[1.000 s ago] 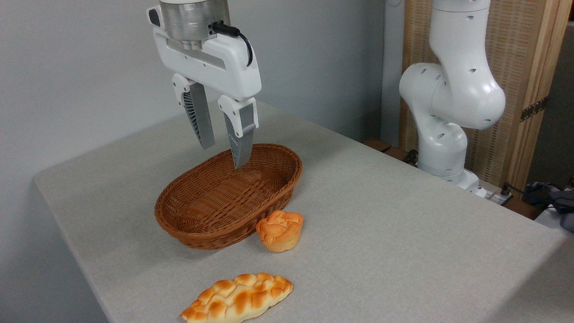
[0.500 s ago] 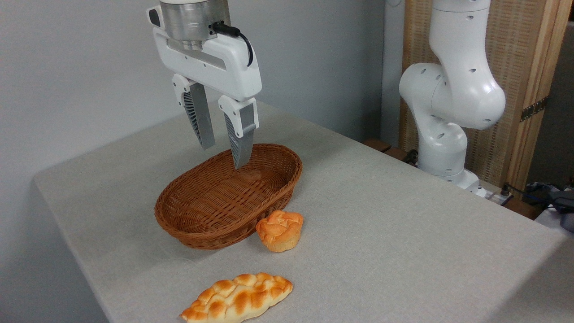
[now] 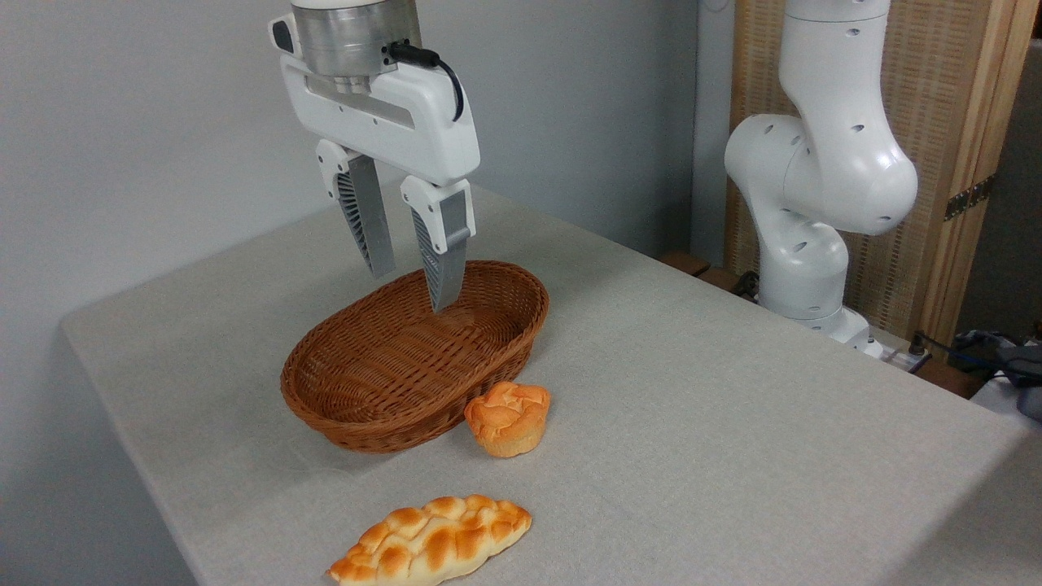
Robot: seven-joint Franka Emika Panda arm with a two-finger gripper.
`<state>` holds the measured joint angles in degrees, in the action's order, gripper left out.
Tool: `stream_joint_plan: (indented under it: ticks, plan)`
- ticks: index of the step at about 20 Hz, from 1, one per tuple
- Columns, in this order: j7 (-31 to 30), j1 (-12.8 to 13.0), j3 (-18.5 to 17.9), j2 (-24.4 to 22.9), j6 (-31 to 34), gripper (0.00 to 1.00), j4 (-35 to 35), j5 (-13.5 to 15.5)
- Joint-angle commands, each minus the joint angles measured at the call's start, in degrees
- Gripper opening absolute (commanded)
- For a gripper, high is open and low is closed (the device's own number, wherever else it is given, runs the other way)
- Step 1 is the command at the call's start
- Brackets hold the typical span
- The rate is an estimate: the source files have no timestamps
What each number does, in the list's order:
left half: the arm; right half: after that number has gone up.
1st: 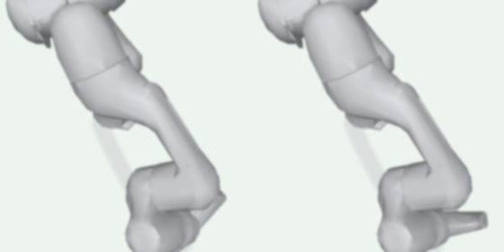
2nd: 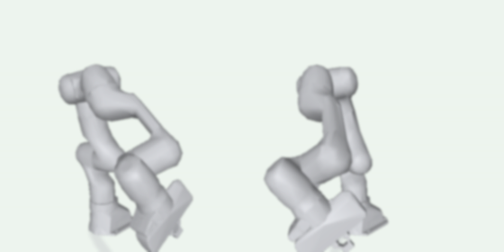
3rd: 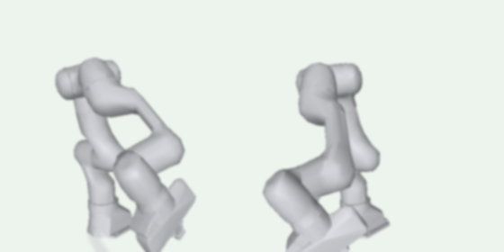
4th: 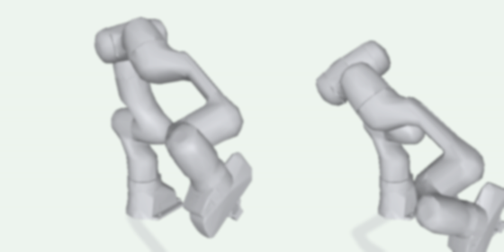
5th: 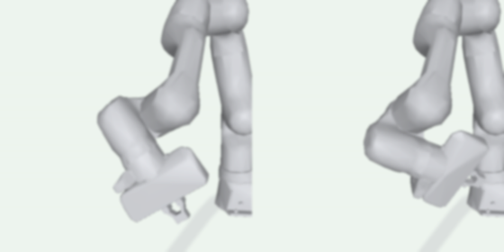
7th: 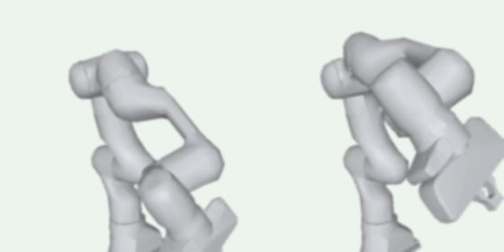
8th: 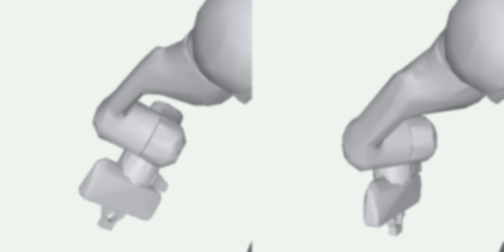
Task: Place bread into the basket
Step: 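Move the open gripper down toward the braided bread roll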
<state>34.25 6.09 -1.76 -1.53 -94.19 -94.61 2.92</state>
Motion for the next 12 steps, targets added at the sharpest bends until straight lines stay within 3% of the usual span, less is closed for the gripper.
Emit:
stream_joint_plan:
  ticks: [1, 5, 12]
  plan:
    - [0.6, 0.4, -0.8, 0.5, -1.3, 1.00, -0.1, -1.1]
    - [2.9, 0.4, -1.1, 1.3, -2.8, 1.00, -0.6, -1.5]
    - [15.4, 0.4, -3.5, 4.4, -11.8, 1.00, -4.9, -8.7]
